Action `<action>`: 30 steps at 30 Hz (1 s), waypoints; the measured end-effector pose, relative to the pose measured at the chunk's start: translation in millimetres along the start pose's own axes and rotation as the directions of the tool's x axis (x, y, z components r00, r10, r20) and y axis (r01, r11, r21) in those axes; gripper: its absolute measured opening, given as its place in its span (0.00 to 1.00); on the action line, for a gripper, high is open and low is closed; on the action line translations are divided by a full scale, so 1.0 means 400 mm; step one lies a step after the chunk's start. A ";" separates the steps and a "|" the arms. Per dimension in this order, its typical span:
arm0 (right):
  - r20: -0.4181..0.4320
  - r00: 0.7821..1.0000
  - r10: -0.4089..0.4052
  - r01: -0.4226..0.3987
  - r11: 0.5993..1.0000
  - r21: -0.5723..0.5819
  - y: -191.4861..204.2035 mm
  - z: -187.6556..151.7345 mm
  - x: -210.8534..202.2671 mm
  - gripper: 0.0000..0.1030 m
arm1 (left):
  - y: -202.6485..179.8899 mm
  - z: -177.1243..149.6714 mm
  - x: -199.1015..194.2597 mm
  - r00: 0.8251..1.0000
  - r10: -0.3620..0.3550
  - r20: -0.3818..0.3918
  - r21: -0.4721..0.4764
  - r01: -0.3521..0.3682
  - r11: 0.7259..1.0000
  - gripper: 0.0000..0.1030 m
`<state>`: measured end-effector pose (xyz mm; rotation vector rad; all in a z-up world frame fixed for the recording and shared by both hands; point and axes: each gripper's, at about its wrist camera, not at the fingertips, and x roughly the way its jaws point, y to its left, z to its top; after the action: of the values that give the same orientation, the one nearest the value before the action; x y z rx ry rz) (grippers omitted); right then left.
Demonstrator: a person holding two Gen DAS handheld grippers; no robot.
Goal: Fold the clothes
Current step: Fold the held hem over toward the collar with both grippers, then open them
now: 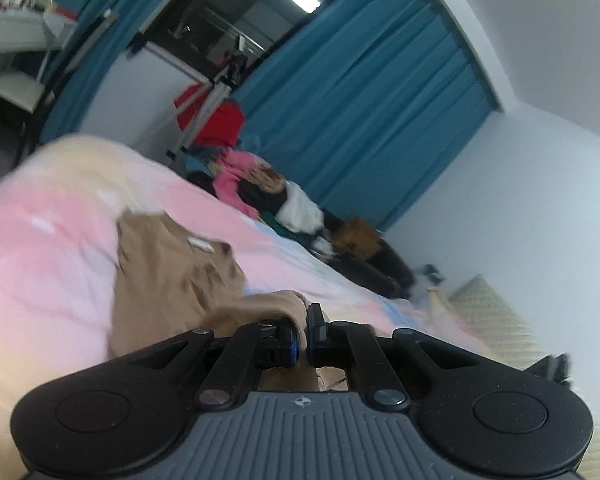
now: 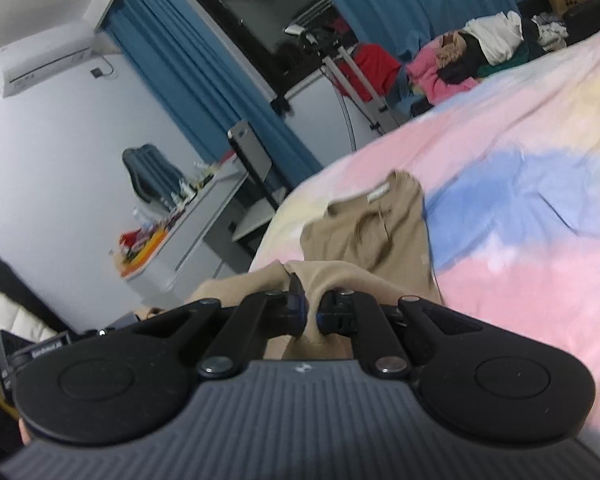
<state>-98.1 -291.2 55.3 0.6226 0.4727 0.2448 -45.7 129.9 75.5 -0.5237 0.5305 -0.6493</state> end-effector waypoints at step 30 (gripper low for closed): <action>-0.138 0.930 -0.341 0.307 0.927 -0.218 -0.213 -0.008 0.679 0.12 | 0.328 -0.025 0.637 0.891 0.424 -0.159 0.317 -0.361 0.877 0.39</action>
<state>142.2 -259.6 -93.9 0.3260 0.7036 0.0264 175.8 43.6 -85.2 -0.0638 0.7230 -0.3793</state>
